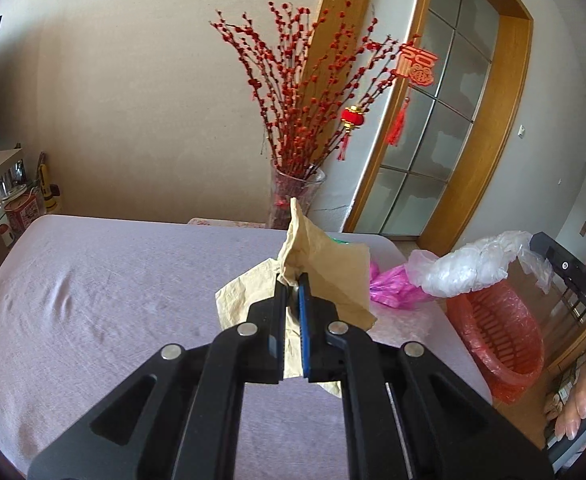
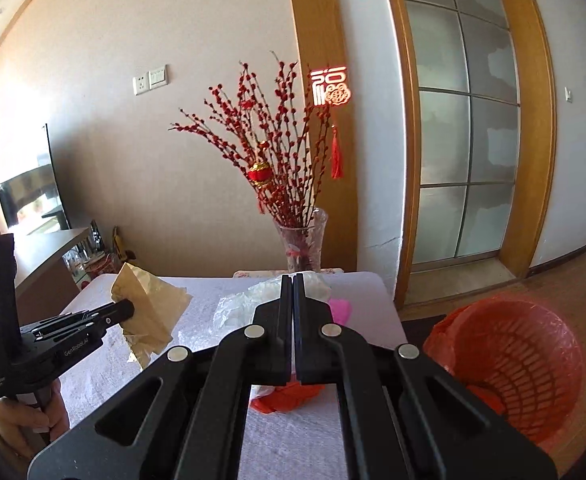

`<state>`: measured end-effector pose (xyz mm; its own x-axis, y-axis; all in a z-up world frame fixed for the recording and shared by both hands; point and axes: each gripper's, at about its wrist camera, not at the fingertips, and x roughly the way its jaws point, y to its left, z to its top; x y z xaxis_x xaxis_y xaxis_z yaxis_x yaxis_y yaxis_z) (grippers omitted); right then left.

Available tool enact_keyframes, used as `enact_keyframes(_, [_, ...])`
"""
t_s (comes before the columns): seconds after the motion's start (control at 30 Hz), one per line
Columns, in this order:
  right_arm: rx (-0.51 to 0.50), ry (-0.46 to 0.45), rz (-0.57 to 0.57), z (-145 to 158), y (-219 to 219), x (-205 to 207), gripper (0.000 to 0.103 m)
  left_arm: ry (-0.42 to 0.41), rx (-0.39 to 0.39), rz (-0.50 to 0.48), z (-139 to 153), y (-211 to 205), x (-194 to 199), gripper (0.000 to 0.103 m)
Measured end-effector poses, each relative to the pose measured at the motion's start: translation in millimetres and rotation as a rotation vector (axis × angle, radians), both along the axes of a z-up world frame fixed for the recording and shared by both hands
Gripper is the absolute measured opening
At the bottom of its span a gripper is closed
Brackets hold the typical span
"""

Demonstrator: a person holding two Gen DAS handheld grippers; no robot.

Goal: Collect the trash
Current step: 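Carry the tan paper and bubble wrap toward the red basket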

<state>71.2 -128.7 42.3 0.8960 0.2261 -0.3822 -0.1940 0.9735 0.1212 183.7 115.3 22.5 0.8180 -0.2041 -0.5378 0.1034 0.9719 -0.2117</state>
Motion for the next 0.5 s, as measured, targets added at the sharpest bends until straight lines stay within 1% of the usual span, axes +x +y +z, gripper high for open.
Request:
enact_keyframes(0.23, [0.017,-0.023,-0.101,5,-49,-11,0.001,-0.015,-0.007,-0.119,14,-60,6,0.007])
enact_keyframes(0.5, [0.001,-0.036,-0.232,6,-107,-24,0.001,-0.019,-0.013,-0.256,21,-131,10,0.007])
